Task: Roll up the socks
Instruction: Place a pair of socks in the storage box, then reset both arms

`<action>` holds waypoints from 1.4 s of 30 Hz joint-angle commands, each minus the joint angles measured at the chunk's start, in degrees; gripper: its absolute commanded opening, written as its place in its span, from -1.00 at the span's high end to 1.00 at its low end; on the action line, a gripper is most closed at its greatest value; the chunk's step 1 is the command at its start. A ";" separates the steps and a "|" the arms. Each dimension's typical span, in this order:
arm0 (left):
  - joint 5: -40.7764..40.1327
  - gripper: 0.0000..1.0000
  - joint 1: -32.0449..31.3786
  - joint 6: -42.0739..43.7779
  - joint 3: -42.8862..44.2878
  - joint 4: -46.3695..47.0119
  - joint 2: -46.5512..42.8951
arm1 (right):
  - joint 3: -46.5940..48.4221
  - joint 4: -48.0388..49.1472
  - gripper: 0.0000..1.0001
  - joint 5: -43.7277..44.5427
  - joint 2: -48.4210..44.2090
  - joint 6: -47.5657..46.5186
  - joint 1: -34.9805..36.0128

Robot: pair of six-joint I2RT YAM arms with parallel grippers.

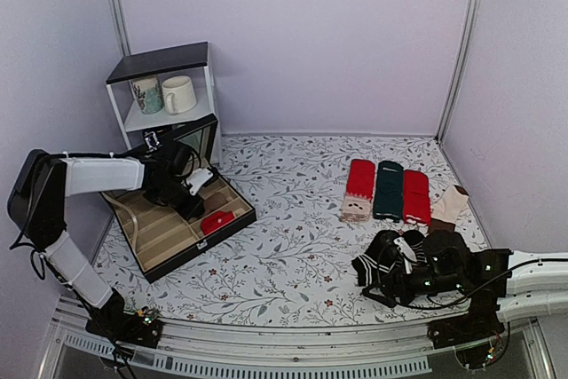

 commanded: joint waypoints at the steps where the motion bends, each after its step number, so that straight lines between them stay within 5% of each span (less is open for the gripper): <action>1: -2.82 0.69 0.89 -0.42 -1.88 -1.54 -0.46 | 1.17 1.14 -0.31 -0.34 0.39 -0.27 -0.29; 9: -2.23 0.41 1.53 -0.97 -1.73 0.51 -4.77 | 2.68 0.12 -0.32 0.03 0.19 -0.67 -0.31; 14: 2.54 -0.19 1.59 -0.99 0.57 2.65 -9.20 | 6.34 -3.22 -0.37 0.98 0.81 -1.31 -0.32; 18: 4.25 -0.96 1.53 -0.76 1.48 3.69 -12.03 | 9.89 -5.17 -0.48 2.77 0.64 -1.54 -0.28; 20: 4.43 -0.99 1.59 -0.91 1.66 4.20 -13.19 | 11.29 -5.90 -0.60 4.16 0.03 -1.20 -0.27; 22: 4.66 -0.99 1.65 -1.56 1.98 4.69 -14.27 | 12.98 -7.28 -0.98 6.02 -0.31 -0.86 -0.28; 42: -4.11 -0.99 11.51 -7.65 2.42 10.16 -17.33 | 28.51 -16.69 -1.00 15.92 9.96 3.71 -0.33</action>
